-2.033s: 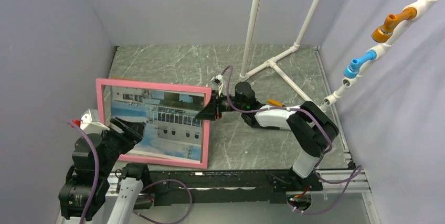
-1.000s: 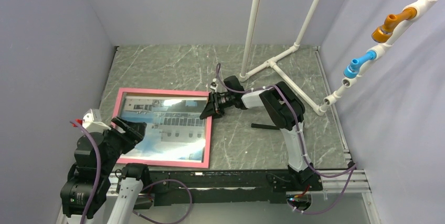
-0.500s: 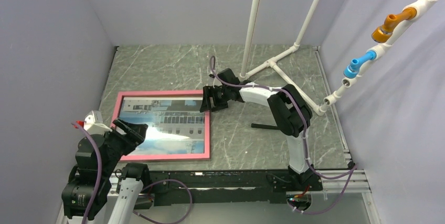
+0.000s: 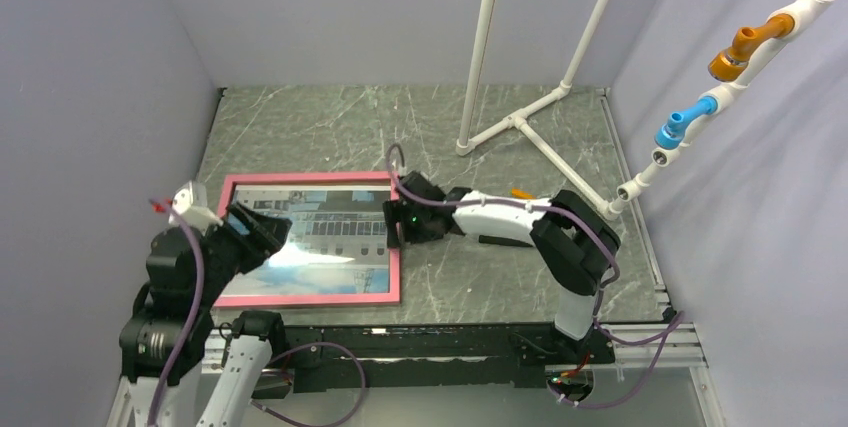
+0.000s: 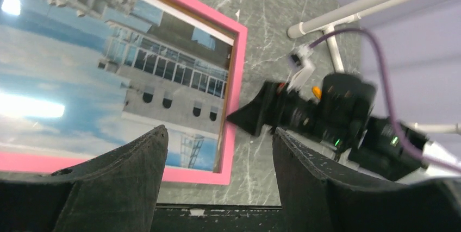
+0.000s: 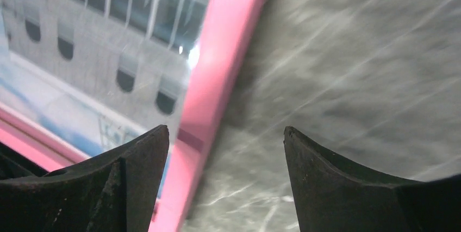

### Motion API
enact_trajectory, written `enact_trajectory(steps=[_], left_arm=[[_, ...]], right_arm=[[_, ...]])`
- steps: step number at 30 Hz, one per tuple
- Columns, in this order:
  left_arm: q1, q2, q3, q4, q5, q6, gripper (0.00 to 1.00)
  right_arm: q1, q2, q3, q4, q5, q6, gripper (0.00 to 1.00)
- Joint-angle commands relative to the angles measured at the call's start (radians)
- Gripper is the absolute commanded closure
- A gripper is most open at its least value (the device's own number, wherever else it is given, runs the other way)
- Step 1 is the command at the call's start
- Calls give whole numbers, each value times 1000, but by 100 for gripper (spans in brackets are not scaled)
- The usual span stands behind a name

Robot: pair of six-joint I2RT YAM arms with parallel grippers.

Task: Take the photo out of the frame

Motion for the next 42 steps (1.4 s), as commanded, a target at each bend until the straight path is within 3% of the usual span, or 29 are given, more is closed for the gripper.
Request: enact_trajectory(steps=[1,4,9,13,18,20,29,34,42], left_arm=[[-1,182,74,188,92,66,27],[-1,320,154,273,108,82,27],[-1,555,347,296,112,142,28],[-1,667,418,315,76,191,29],[-1,691,352,373,17,264,30],[-1,674,297,415,-15,288,29],[-4,669,206,489,-69,379,30],[-4,627,182,500,-172,440,30],[-3,515,98,557,-272,487,30]], right_arm=[[150,-33,-51,91,171,239,26],[190,8,-44,72,235,309,49],[262,6,-51,19,395,359,61],[270,-3,-63,17,407,380,74],[270,-32,-12,-44,409,391,89],[269,-50,20,-89,413,419,100],[240,-9,257,-287,377,500,100],[150,15,296,-218,280,453,100],[-12,266,607,-246,237,323,100]])
